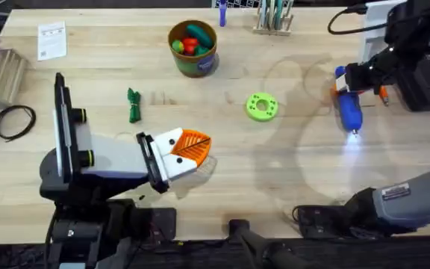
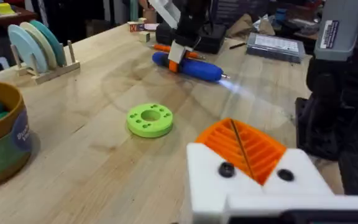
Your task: Pick up the gripper from the table and insert it into the empty holder that is missing its gripper. Then pick up a screw, insert it into the mounting hole, and use the screwdriver to tighten it. Finally, clean up the table by picking up the vegetable and placing it into the bucket.
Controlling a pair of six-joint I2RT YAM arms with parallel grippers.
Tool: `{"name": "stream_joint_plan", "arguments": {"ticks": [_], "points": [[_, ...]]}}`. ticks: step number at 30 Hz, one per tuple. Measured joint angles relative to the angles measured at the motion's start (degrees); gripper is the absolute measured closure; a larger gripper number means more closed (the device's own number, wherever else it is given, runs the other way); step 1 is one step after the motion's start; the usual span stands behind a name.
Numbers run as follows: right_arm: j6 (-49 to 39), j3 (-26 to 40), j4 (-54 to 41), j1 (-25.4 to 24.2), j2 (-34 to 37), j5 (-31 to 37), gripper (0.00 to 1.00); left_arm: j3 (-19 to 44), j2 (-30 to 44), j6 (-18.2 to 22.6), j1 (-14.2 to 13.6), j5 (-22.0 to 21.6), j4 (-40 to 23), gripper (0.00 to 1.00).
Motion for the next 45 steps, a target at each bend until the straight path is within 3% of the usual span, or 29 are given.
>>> {"name": "stream_joint_plan", "arguments": {"ticks": [9, 18, 25, 33, 39, 45], "points": [[0.1, 0.0, -1.3, 0.6, -1.8, 0.0, 0.979, 0.0, 0.0, 0.0, 0.0, 0.0, 0.0, 0.995], [3.4, 1.9, -0.8, 8.4, -14.8, -1.5, 0.979, 0.0, 0.0, 0.0, 0.0, 0.0, 0.0, 0.995], [8.3, 2.1, 4.6, 14.3, -23.2, -8.9, 0.979, 0.0, 0.0, 0.0, 0.0, 0.0, 0.0, 0.995], [18.3, 2.1, 18.0, 17.3, -28.9, -22.8, 0.979, 0.0, 0.0, 0.0, 0.0, 0.0, 0.0, 0.995], [25.6, 2.1, 24.3, 21.3, -30.3, -31.0, 0.979, 0.0, 0.0, 0.0, 0.0, 0.0, 0.0, 0.995], [29.9, 2.1, 31.4, 28.6, -30.3, -34.1, 0.979, 0.0, 0.0, 0.0, 0.0, 0.0, 0.0, 0.995]]}}
